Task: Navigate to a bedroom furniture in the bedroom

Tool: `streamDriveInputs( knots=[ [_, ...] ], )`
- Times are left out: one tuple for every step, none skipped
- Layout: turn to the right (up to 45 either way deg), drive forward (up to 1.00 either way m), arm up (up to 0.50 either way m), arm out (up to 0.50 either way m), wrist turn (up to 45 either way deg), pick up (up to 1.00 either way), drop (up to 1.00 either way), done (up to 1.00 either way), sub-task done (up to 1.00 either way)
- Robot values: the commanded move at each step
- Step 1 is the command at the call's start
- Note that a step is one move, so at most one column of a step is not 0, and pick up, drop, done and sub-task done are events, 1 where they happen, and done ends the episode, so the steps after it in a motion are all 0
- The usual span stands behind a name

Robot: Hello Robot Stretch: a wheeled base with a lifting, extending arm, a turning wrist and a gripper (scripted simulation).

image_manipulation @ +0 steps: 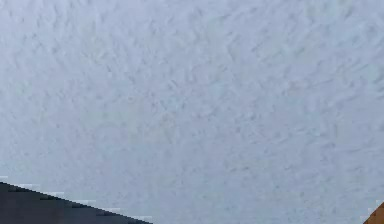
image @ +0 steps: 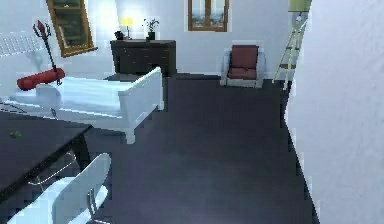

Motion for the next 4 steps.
streamDriveInputs(
  knots=[
    [0.0, 0.9, 0.0, 0.0, 0.0, 0.0, 0.0, 0.0, 0.0],
    [-18.0, 0.0, 0.0, 0.0, 0.0, 0.0, 0.0, 0.0, 0.0],
    [0.0, 0.5, 0.0, 0.0, 0.0, 0.0, 0.0, 0.0, 0.0],
    [-27.0, 0.0, 0.0, 0.0, 0.0, 0.0, 0.0, 0.0, 0.0]
  ],
)
